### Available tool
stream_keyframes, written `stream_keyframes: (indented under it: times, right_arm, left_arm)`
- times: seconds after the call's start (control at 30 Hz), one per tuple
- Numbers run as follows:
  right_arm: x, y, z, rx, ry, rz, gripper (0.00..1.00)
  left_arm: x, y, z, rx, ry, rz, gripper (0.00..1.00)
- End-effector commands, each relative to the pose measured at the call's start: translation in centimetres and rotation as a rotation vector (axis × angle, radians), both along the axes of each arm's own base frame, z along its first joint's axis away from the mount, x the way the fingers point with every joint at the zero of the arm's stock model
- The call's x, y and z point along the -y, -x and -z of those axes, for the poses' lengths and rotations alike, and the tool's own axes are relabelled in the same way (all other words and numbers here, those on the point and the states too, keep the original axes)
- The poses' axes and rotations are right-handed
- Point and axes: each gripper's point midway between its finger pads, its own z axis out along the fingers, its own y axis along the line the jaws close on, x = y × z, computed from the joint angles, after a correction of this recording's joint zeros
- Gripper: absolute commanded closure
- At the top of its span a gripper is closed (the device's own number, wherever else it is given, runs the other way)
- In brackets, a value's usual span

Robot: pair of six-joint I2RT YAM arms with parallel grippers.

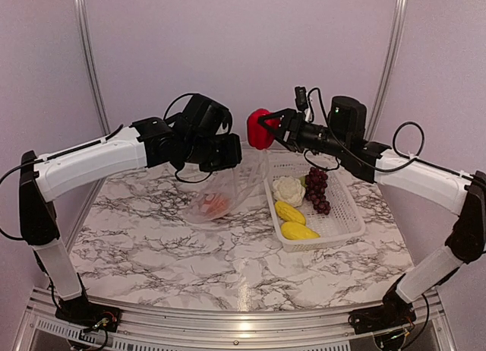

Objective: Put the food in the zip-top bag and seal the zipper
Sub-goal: Place the fake vegetable in the zipper food storage bag.

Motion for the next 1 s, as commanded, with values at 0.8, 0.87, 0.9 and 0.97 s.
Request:
stream_keyframes:
  times: [0.8, 0.87, 0.9, 0.97]
  right_arm:
    - [-2.5, 0.5, -2.7, 0.109, 0.075, 0.030, 0.17]
    - [-2.4, 0.7, -3.0, 0.107, 0.072, 0.025, 0.17]
    - [-2.3, 0.8, -3.3, 0.113, 0.065, 0.028, 0.17]
    - [-2.0, 1.0, -4.1, 0.125, 0.054, 0.034, 0.17]
  left_arm:
    - [-2.5, -2.1, -4.9, -0.017, 0.265, -0.102, 1.00]
    - [-2.6, -2.2, -4.6, -0.021, 0.263, -0.103, 1.00]
    - [-2.7, -2.2, -4.5, -0.021, 0.262, -0.104, 1.00]
    - [-2.8, -2.2, -4.3, -0.024, 0.256, -0.103, 1.00]
